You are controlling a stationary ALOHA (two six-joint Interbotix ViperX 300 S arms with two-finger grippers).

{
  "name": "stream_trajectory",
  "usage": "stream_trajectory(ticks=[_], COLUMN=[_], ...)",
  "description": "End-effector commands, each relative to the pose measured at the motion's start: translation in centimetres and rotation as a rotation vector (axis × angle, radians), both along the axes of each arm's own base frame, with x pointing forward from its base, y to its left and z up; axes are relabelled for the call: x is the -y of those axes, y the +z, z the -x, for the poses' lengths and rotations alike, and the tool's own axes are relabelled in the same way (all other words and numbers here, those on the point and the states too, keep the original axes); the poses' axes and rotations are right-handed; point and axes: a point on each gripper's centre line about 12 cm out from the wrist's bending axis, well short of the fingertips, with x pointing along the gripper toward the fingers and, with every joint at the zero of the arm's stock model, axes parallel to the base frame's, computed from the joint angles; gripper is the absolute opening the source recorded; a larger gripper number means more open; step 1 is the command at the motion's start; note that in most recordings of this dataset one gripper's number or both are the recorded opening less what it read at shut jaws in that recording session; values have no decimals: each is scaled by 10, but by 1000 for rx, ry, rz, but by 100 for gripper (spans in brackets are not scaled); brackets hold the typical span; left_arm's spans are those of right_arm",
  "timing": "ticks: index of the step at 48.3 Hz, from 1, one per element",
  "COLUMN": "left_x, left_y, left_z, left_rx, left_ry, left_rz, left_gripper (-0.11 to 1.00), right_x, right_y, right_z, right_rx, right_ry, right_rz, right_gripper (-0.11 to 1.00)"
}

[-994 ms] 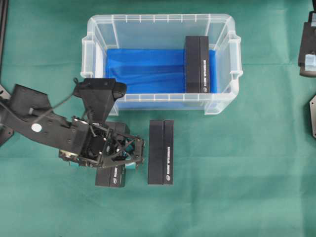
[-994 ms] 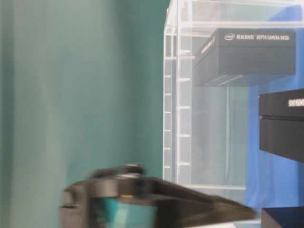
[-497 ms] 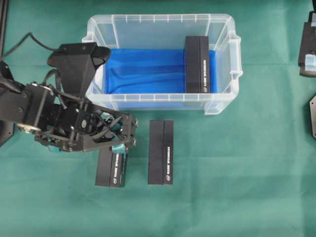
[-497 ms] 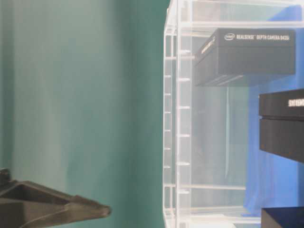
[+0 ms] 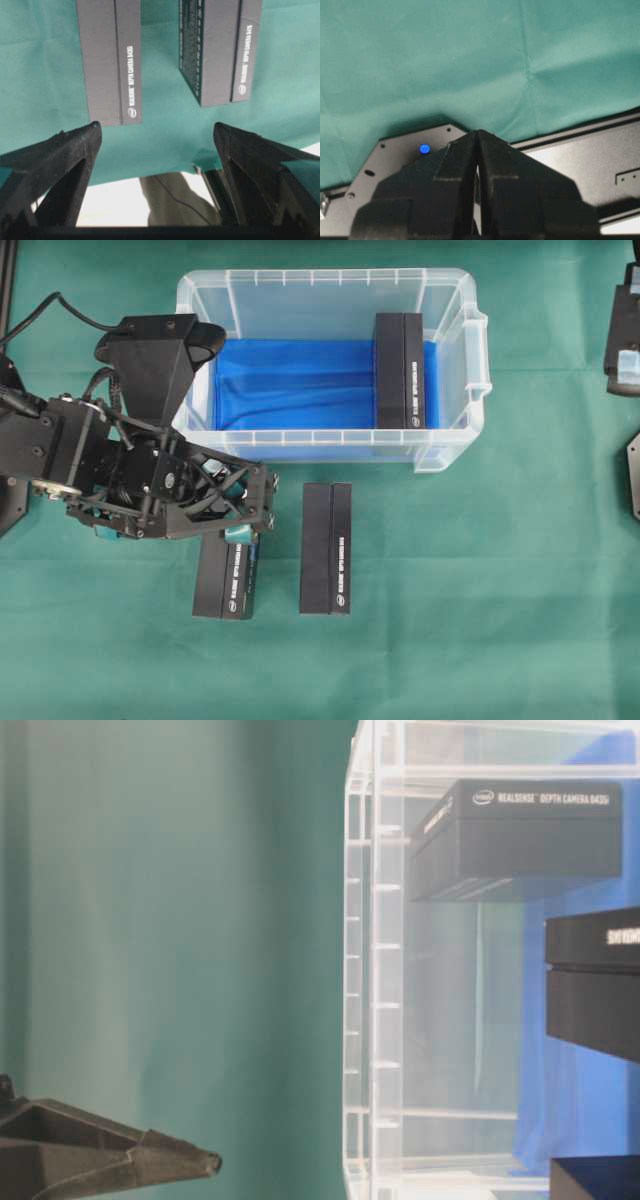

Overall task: Take the box out of the case with the left arm.
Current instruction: 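Open the left gripper, release the box, and withdraw left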

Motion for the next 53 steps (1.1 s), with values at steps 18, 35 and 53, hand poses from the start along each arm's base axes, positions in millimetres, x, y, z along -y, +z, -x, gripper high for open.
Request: stream_trajectory(ticks=[18,35,53], left_x=[-3,-12,-45], left_y=[17,10,10], left_z=[68,119,122], left_rx=[11,-23,-34], left_ry=[-35,-44,-33], left_rz=[6,-2,-43], left_gripper=[94,94,94], right_x=[1,1,1], right_y=[4,3,3], right_z=[-1,-2,-2], right_rx=[15,11,11], right_ry=[-1,-1,-1], right_rz=[3,3,3], right_gripper=[2,2,2])
